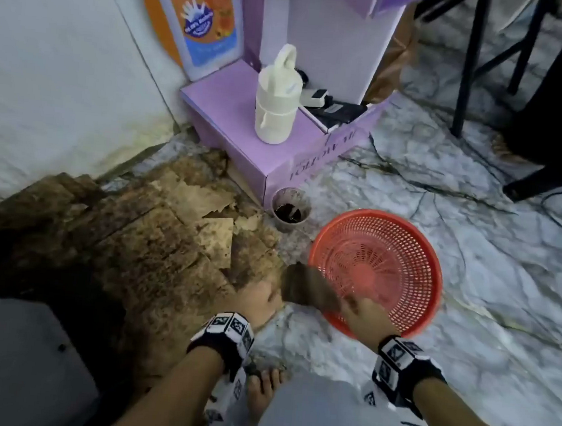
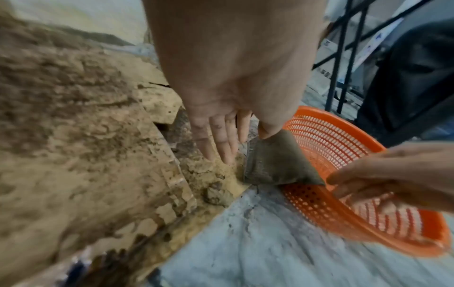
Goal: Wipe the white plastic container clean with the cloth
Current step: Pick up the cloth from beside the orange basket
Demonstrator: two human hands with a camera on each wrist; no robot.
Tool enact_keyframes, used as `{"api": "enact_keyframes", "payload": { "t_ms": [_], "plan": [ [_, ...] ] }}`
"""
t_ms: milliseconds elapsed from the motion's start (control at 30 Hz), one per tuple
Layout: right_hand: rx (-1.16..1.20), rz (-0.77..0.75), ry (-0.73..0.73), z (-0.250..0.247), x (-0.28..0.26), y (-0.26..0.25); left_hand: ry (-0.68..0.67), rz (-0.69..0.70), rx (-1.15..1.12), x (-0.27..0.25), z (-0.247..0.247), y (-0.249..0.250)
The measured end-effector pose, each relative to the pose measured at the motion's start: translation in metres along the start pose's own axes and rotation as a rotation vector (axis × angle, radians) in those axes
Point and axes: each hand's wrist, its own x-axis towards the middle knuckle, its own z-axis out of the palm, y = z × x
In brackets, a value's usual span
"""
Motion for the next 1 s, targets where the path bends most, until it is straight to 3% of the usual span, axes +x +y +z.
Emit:
{"api": "enact_keyframes", "payload": {
  "t_ms": [267,567,800,1000],
  "plan": [
    [0.155,0.142,-0.08,0.018,0.039,0.018,0.023,-0.071,-0.101,0.051,0.025,0.005],
    [0.442,0.254,-0.065,0.036,0.067,0.027,-0.081,-0.076,-0.501,0.084,0.037,0.015],
    [0.515,0.297,-0.024,0.038,0.069,0.025,-0.09,-0.11,-0.476,0.082,0.042,0.007],
    [0.563,0.184,0.024,0.031,0.062,0.021,0.043,-0.167,-0.305,0.063,0.035,0.001]
  ]
}}
